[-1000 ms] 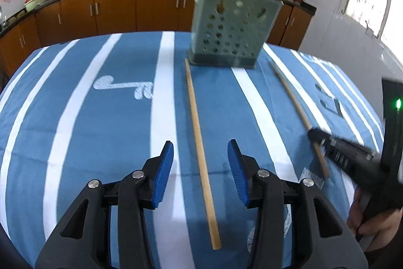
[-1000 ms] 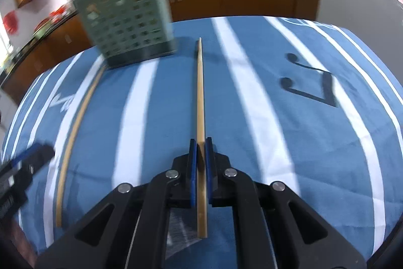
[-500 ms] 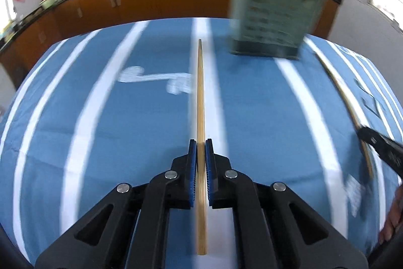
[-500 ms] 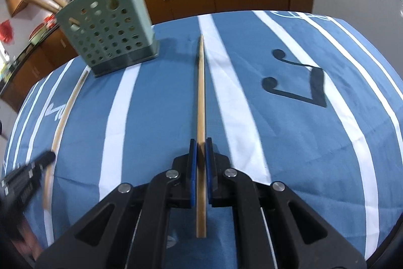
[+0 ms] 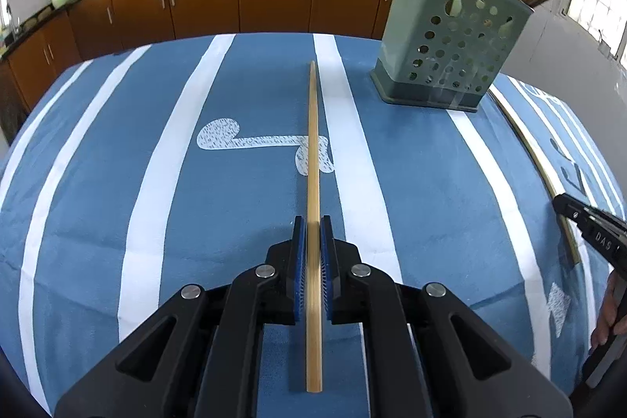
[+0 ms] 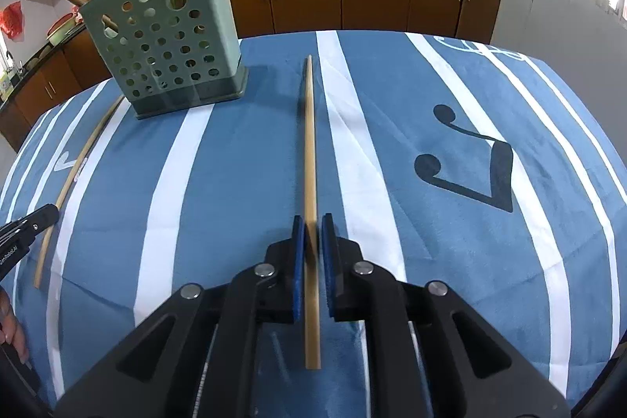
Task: Organize utensils
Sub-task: 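Close the left tool on a chopstick while the right tool closes on another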
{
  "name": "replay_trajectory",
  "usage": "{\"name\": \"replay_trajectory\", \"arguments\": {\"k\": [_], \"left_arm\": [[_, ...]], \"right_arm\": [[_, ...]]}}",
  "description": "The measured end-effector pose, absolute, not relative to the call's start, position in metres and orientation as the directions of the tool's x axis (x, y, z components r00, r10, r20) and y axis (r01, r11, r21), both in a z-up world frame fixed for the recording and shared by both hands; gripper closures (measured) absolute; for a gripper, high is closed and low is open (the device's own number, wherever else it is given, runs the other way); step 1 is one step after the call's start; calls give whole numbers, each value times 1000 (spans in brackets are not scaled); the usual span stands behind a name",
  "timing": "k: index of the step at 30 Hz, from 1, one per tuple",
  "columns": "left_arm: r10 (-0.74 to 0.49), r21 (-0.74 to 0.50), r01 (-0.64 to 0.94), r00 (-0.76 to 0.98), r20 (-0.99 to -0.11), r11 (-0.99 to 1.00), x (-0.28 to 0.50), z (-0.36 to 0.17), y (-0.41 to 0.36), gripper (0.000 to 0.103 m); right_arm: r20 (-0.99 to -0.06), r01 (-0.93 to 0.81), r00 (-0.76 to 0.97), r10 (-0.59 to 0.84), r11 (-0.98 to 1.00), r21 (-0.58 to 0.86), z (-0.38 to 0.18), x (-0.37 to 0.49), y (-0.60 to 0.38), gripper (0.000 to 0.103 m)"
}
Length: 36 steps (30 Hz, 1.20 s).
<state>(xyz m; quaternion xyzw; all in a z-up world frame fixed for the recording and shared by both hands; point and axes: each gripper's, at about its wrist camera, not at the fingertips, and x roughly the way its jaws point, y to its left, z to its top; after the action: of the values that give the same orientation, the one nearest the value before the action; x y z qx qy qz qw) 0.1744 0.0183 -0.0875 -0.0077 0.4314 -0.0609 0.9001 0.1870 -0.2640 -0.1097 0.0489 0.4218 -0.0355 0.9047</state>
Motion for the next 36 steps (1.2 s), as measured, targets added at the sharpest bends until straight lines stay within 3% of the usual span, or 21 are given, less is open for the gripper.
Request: {"name": "replay_trajectory", "arguments": {"k": [36], "left_arm": [[-92, -55, 78, 633, -769, 995, 172, -88, 16, 91]], "right_arm": [[-752, 92, 658, -33, 995, 37, -112, 186, -260, 82]]}}
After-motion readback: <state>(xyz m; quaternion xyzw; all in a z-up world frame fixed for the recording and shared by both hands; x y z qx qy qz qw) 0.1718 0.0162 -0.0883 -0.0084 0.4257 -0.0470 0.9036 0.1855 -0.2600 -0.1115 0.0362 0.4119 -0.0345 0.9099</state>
